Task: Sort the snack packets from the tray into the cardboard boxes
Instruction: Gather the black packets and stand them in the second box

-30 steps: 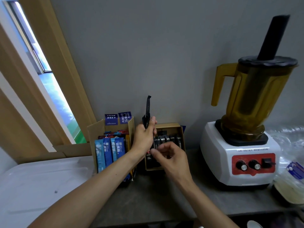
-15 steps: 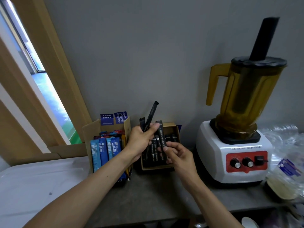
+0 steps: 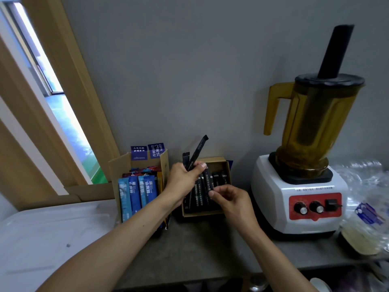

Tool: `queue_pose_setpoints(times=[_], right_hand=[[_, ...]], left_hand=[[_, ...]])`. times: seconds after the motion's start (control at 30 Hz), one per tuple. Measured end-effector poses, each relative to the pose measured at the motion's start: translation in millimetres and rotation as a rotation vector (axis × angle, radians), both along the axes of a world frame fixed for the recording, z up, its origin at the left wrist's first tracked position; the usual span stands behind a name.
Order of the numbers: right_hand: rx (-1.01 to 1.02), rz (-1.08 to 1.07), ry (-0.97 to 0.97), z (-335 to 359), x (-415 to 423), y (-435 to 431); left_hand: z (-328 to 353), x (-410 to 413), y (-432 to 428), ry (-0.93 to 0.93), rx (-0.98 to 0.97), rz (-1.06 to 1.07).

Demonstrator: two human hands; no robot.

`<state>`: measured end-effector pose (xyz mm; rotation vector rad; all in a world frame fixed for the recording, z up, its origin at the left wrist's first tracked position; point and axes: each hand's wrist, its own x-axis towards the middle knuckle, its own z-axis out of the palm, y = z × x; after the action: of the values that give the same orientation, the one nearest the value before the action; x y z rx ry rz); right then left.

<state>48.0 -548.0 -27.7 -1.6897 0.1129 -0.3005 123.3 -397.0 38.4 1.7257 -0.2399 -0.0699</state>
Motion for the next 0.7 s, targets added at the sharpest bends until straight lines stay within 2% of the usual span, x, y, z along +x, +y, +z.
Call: queue_pose_setpoints(times=[0.1,0.4,0.6,0.7], right_hand=[[-0.116,-0.01,-0.011,-1,6,1],[-0.205,0.03,-0.02,-10,25,10],[-0.491,-0.111,0.074,-27,35,10],[-0.523,-0.131,0.067,-32,40,14]], left_hand=[[-5,-2,0,0.018,0.034,-0.012],[-13,5,8,0.1,0.024,-0.014],[-16,12,7,0.129,-0.081,0.089],[-16,13,5,0.129,-0.149,0.088]])
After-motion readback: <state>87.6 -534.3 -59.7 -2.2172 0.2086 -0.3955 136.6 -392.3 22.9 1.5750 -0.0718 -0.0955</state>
